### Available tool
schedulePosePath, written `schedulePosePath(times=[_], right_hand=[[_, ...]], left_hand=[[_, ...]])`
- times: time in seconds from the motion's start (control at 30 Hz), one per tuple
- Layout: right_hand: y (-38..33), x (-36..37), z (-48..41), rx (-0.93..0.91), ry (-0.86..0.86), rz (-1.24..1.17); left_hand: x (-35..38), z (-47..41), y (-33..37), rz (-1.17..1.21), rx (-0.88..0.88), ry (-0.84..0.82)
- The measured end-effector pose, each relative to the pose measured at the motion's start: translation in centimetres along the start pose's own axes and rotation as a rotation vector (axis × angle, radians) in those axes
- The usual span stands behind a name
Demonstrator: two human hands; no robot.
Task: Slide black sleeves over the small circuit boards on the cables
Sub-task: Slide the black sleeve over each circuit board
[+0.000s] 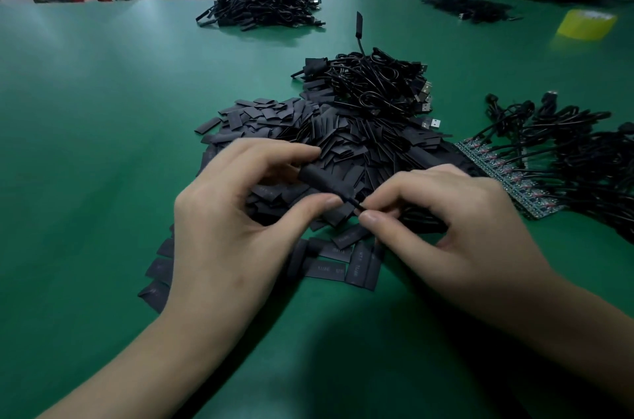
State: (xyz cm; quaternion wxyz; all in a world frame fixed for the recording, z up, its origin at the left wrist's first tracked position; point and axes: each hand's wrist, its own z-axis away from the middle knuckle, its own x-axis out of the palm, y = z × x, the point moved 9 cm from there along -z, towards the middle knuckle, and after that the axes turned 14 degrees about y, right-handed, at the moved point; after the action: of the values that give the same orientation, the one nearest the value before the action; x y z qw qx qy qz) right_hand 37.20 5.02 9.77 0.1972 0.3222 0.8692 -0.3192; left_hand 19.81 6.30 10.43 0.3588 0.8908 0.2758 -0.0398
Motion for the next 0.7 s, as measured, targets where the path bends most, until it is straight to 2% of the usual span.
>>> schedulePosePath(times=[0.1,0.27,0.43,0.6,0.7], right_hand=[[-0.6,-0.3,0.2,-0.084,0.062,0.126],[-1.6,0.4,0.5,-0.165,0.04,0.197],[-0.7,1.0,0.4,-0.013,-0.045,0.009],[0.5,0.4,0.1,0.18,-0.056,-0.242],[0.7,0.1,0.0,0.198,-0.042,-0.252]], left_hand=[[0.0,0.1,-0.3,-0.032,-0.039,0.02],[1.0,0.6,-0.4,-0.002,-0.08,-0.061],[0.8,0.2,-0.1,-0.025,-0.004,-0.101],[0.2,0.1,1.2,-0.083,0.124,-0.051],[0.2,0.2,1.8,-0.082,0.169,-0.049]])
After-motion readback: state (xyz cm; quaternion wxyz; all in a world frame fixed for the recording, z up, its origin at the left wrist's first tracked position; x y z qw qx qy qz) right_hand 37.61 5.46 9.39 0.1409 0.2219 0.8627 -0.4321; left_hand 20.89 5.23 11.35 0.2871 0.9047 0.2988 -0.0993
